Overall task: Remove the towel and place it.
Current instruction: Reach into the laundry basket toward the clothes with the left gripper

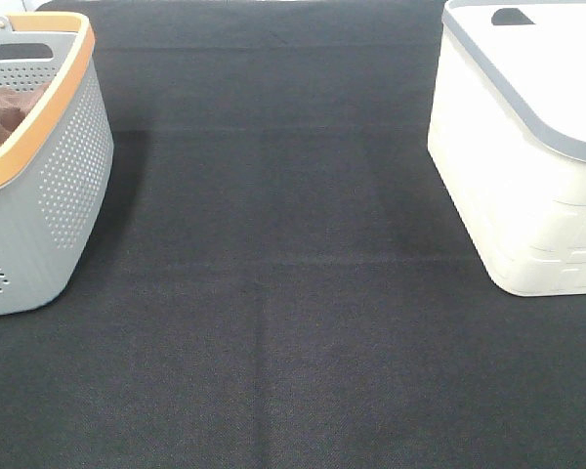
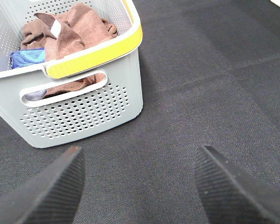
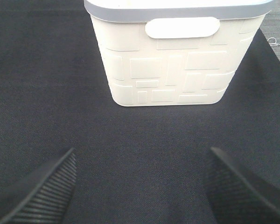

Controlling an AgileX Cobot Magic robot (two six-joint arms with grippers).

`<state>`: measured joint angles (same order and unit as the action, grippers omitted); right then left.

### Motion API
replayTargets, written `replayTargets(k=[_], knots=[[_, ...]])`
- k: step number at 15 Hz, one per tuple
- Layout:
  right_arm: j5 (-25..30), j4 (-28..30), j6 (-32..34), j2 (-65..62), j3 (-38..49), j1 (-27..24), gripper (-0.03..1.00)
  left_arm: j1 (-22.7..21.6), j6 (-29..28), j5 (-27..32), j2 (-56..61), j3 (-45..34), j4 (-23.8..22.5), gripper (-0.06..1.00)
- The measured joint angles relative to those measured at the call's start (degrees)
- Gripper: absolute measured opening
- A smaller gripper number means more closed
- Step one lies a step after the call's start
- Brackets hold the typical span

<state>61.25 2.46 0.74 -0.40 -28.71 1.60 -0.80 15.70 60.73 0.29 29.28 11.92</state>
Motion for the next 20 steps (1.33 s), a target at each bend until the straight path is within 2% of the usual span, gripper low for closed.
replayTargets(k=[13, 15, 17, 18, 19, 20], knots=[[0.0, 0.0, 0.0, 0.0, 0.0, 0.0, 0.72, 0.0, -0.74, -0.17, 0.0, 0.0, 0.86, 0.65], [0.0, 0.0, 0.0, 0.0, 0.0, 0.0, 0.72, 0.0, -6.07, -7.51, -1.03, 1.15, -0.86, 0.64], [0.0, 0.0, 0.0, 0.0, 0.0, 0.0, 0.72, 0.0, -15.7, -18.22, -6.13, 1.83, -7.22, 0.64], [0.0, 0.0, 0.0, 0.0, 0.0, 0.0, 0.72, 0.0, -21.49, -23.49, -10.26, 1.83, -11.92, 0.64], [0.0, 0.0, 0.0, 0.0, 0.0, 0.0, 0.72, 0.0, -21.49, -23.49, -10.26, 1.83, -11.92, 0.64], [0.0, 0.0, 0.0, 0.0, 0.0, 0.0, 0.72, 0.0, -27.16, -27.44, -14.61, 1.83, -16.21, 0.64]])
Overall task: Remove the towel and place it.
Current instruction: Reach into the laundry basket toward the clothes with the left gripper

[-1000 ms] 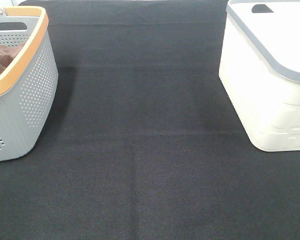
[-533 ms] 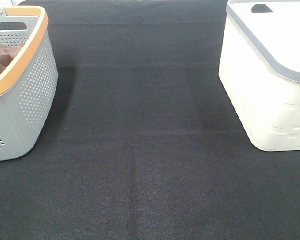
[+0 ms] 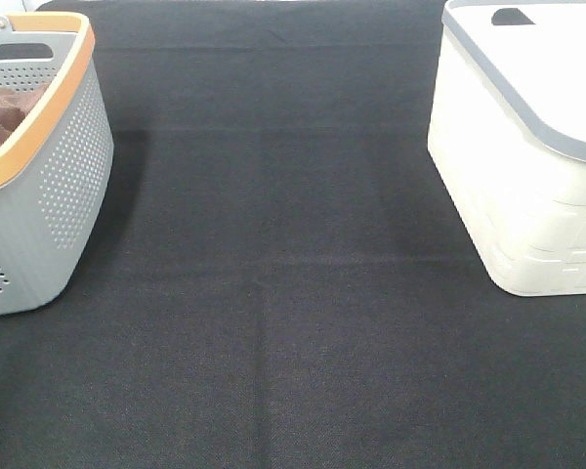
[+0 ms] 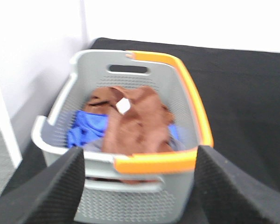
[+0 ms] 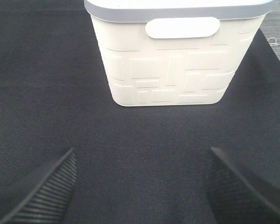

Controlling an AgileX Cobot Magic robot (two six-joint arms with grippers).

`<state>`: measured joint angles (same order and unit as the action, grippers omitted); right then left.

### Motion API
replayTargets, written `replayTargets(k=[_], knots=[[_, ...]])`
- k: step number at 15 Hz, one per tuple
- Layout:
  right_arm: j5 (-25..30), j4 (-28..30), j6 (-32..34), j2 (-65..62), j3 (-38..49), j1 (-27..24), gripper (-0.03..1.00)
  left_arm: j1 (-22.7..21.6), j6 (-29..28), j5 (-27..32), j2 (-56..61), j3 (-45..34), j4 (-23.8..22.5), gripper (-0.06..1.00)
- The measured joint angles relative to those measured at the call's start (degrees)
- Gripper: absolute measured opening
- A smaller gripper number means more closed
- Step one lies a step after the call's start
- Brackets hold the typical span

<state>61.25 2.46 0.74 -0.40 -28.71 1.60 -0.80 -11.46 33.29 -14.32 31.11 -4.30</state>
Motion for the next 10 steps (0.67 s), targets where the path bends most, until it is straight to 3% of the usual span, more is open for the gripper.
replayTargets(k=[1, 2, 3, 5, 7, 10], knots=[[0.0, 0.0, 0.0, 0.0, 0.0, 0.0, 0.72, 0.0, -6.82, -6.25, -8.25, 0.0, -5.5, 0.64], [0.0, 0.0, 0.0, 0.0, 0.0, 0.0, 0.72, 0.0, -8.31, -8.02, -10.6, 0.0, -6.7, 0.64], [0.0, 0.0, 0.0, 0.0, 0.0, 0.0, 0.72, 0.0, -11.29, -14.73, -18.56, 0.11, -8.25, 0.64], [0.0, 0.0, 0.0, 0.0, 0.0, 0.0, 0.72, 0.0, -12.32, -21.08, -31.17, 2.64, -8.65, 0.64], [0.0, 0.0, 0.0, 0.0, 0.0, 0.0, 0.72, 0.0, -13.87, -20.8, -42.4, 8.71, -8.37, 0.64], [0.0, 0.0, 0.0, 0.0, 0.0, 0.0, 0.72, 0.0, -14.44, -9.4, -57.52, 25.04, -8.25, 0.64]])
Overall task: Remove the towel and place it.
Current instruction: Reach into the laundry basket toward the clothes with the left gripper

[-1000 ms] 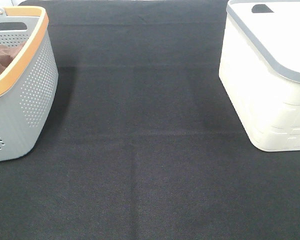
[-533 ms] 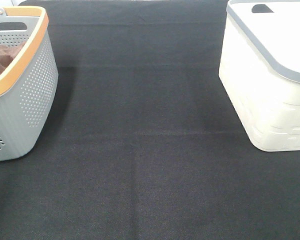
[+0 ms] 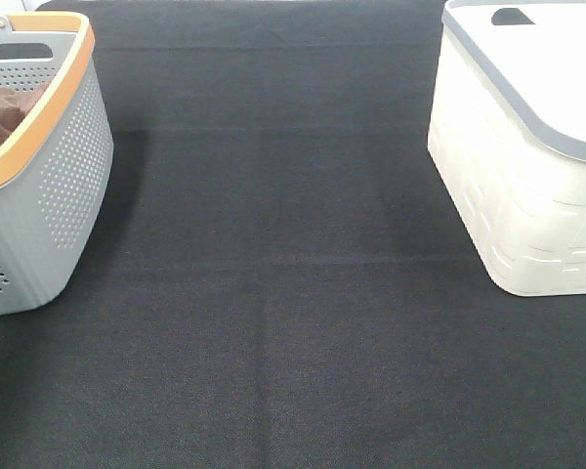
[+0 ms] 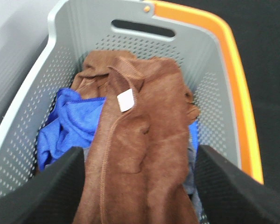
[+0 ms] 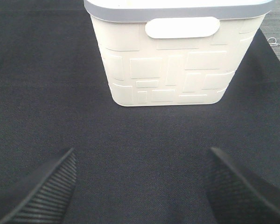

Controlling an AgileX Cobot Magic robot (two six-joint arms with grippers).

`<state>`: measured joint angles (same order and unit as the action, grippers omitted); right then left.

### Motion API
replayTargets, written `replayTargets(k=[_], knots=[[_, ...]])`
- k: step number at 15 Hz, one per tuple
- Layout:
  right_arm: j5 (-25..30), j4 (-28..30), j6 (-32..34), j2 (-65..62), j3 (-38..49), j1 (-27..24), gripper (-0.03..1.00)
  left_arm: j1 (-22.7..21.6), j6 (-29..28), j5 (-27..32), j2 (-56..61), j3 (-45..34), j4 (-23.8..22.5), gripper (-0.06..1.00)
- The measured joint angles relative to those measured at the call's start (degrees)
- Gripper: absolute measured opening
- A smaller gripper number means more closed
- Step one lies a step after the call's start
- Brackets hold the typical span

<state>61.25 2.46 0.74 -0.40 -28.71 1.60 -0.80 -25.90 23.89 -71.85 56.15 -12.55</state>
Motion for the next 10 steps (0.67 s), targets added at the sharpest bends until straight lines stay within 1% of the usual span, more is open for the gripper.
replayTargets(k=[2, 3, 4, 5, 6, 9, 10], knots=[[0.0, 0.0, 0.0, 0.0, 0.0, 0.0, 0.72, -0.57, 0.0, 6.19, -6.47, 8.08, 0.06, 0.64], [0.0, 0.0, 0.0, 0.0, 0.0, 0.0, 0.72, -0.86, 0.0, 8.02, -9.11, 11.92, 0.06, 0.64], [0.0, 0.0, 0.0, 0.0, 0.0, 0.0, 0.72, -0.92, 0.0, 9.51, -11.97, 15.36, 0.06, 0.64], [0.0, 0.0, 0.0, 0.0, 0.0, 0.0, 0.72, -0.92, 0.0, 9.51, -11.97, 15.36, 0.06, 0.64], [0.0, 0.0, 0.0, 0.0, 0.0, 0.0, 0.72, -0.92, 0.0, 11.52, -15.36, 19.48, 0.11, 0.64], [0.0, 0.0, 0.0, 0.0, 0.0, 0.0, 0.72, -0.92, 0.0, 15.47, -22.57, 27.44, 0.17, 0.64], [0.0, 0.0, 0.0, 0.0, 0.0, 0.0, 0.72, -0.92, -0.11, 17.76, -26.36, 30.94, 0.17, 0.64]])
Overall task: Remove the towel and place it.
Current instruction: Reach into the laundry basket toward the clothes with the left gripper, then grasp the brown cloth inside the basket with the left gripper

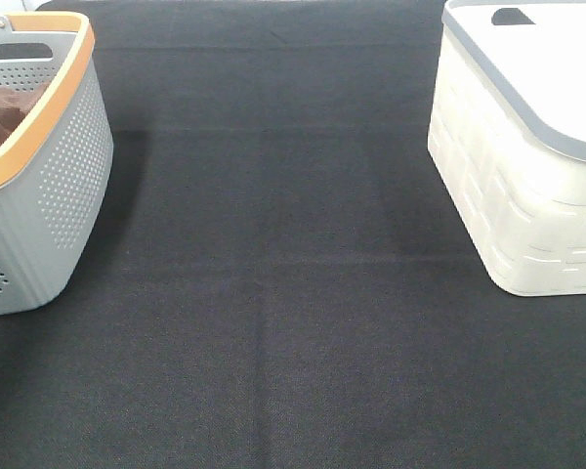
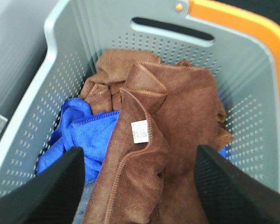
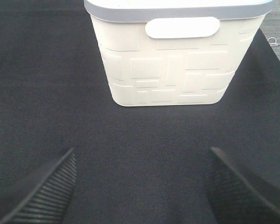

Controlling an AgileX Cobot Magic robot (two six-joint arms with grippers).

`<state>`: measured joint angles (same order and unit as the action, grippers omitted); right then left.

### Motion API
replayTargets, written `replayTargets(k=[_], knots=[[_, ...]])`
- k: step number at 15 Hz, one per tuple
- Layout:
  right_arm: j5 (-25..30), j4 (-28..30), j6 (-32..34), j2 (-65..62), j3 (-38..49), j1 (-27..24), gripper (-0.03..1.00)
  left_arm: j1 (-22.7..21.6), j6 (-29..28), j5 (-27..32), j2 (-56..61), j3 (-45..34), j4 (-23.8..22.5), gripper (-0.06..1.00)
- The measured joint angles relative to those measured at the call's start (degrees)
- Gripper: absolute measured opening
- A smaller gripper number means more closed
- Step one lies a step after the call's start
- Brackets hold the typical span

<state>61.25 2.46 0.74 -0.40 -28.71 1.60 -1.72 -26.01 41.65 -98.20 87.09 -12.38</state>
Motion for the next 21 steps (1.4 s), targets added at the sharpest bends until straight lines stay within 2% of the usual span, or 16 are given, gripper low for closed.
replayTargets(k=[3, 6, 8, 10, 11, 13, 16, 21], knots=[[0.0, 0.0, 0.0, 0.0, 0.0, 0.0, 0.72, 0.0, 0.0, 5.56, -8.31, 8.31, 0.0, 0.64], [0.0, 0.0, 0.0, 0.0, 0.0, 0.0, 0.72, 0.0, 1.03, 14.32, -17.36, 19.42, 0.0, 0.64], [0.0, 0.0, 0.0, 0.0, 0.0, 0.0, 0.72, -0.06, 1.15, 16.33, -19.65, 22.29, 0.06, 0.64], [0.0, 0.0, 0.0, 0.0, 0.0, 0.0, 0.72, -1.26, 1.2, 20.97, -24.01, 27.67, 2.98, 0.64], [0.0, 0.0, 0.0, 0.0, 0.0, 0.0, 0.72, -2.92, 1.78, 22.8, -26.24, 30.02, 6.13, 0.64], [0.0, 0.0, 0.0, 0.0, 0.0, 0.0, 0.72, -4.3, 2.35, 22.52, -27.85, 30.71, 9.11, 0.64], [0.0, 0.0, 0.0, 0.0, 0.0, 0.0, 0.72, -4.41, 2.58, 17.3, -29.34, 30.71, 11.86, 0.64], [0.0, 0.0, 0.0, 0.0, 0.0, 0.0, 0.72, -4.41, 3.21, 14.55, -32.95, 30.71, 12.38, 0.64]])
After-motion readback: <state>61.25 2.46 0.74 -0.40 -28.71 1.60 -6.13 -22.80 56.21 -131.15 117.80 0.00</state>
